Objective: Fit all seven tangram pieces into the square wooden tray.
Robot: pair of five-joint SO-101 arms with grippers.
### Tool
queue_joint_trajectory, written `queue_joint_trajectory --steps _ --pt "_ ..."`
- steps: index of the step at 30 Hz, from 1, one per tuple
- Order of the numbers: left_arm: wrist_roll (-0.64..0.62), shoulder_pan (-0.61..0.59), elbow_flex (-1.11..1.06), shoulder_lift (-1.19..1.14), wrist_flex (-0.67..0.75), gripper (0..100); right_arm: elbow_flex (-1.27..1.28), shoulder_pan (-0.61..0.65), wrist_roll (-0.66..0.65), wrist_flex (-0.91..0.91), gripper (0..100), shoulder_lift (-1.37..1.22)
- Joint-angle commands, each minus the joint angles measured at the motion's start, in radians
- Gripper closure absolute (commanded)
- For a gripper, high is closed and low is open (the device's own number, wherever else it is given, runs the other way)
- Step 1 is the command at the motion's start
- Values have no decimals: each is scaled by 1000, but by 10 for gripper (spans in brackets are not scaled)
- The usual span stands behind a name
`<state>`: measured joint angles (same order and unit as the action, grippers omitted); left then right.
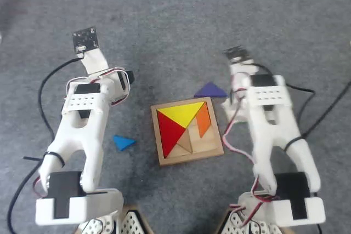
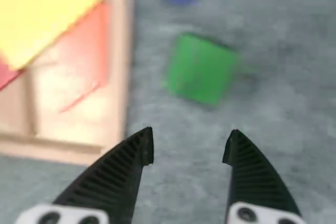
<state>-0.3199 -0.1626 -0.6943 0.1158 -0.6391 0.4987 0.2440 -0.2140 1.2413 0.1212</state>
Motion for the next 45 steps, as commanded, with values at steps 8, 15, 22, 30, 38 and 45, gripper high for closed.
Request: queue_joint_trajectory --steps 8,15,22,30,38,45 --pt "9 6 4 46 20 764 49 321 34 -48 775 53" --pt "9 6 8 46 20 764 97 424 61 -120 775 53" --pt "9 6 7 46 20 764 118 437 89 -196 772 51" --pt "9 6 5 46 20 764 94 435 86 -205 773 -56" --pt "9 6 7 46 18 764 64 389 86 -203 775 -96" --pt "9 6 7 46 18 764 54 331 71 -217 775 -97"
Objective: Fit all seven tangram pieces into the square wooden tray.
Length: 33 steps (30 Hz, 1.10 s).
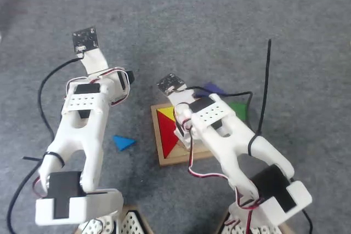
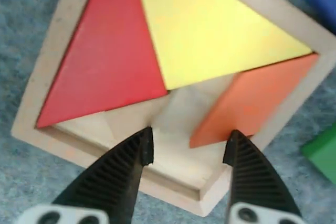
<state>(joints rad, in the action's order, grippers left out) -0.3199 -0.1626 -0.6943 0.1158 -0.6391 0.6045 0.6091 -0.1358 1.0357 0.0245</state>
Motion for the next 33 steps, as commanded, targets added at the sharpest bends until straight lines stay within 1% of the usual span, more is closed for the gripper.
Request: queue_joint_trajectory --steps 1,5,11,14,17,21,26,29,33 --pt "9 6 7 46 18 764 -57 -39 -11 -10 775 -1" --pt "9 6 7 46 18 764 -60 -27 -5 -4 775 15" --pt "9 6 8 46 18 764 -52 120 0 58 775 110" --pt "9 6 8 46 18 764 -48 157 12 56 773 131" --pt "9 6 8 46 18 764 -38 154 11 39 773 113" --pt "9 6 8 46 18 764 -34 150 9 1 773 22" --pt "9 6 8 46 18 764 -37 117 8 -31 774 -59" --pt "9 6 8 46 18 764 -38 96 8 -41 775 -59" --pt "9 6 8 46 18 764 -83 36 5 -28 775 -39"
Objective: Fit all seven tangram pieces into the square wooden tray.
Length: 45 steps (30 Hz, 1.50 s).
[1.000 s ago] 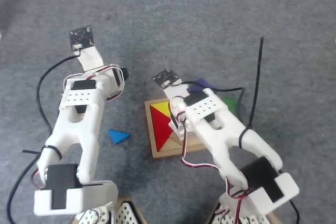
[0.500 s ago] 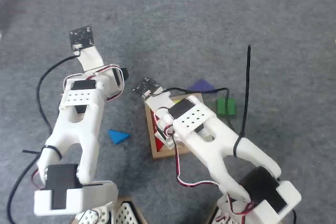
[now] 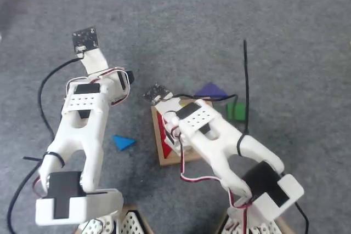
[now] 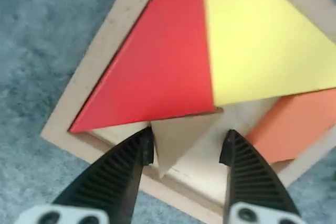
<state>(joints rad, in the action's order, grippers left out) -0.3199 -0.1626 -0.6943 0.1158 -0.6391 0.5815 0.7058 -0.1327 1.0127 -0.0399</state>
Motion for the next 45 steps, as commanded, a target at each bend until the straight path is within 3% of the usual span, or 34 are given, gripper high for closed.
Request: queue_joint_trajectory --steps 1,10,16,25,39,45 --pt "9 6 8 46 18 764 -72 -71 -3 -2 775 30" --pt "9 6 8 46 17 764 -140 -94 -38 28 775 36" --pt "9 5 10 46 18 764 -117 -22 40 168 775 44" --pt "9 5 12 46 17 764 -51 -94 55 107 775 99" --pt "9 5 12 46 18 764 -25 -85 34 140 775 104" --pt "9 5 12 46 20 764 -8 12 21 142 775 105"
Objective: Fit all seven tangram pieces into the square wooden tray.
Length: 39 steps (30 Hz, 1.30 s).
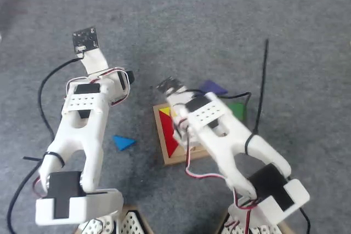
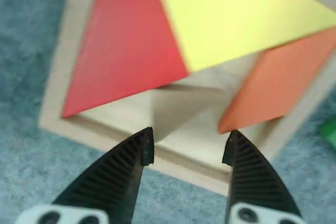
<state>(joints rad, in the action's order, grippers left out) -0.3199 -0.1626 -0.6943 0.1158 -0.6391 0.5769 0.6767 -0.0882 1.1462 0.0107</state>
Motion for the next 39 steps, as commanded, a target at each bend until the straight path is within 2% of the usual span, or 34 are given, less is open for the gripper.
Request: queue_joint_trajectory --steps 1,6,18,39 --pt "9 5 12 46 20 764 -3 47 -29 7 774 54" --pt "9 5 12 46 20 764 -3 45 -40 5 773 44" --pt "9 5 12 46 18 764 -14 -117 -92 -56 775 -18" --pt "9 5 10 46 17 764 -132 -182 -84 -54 775 -42"
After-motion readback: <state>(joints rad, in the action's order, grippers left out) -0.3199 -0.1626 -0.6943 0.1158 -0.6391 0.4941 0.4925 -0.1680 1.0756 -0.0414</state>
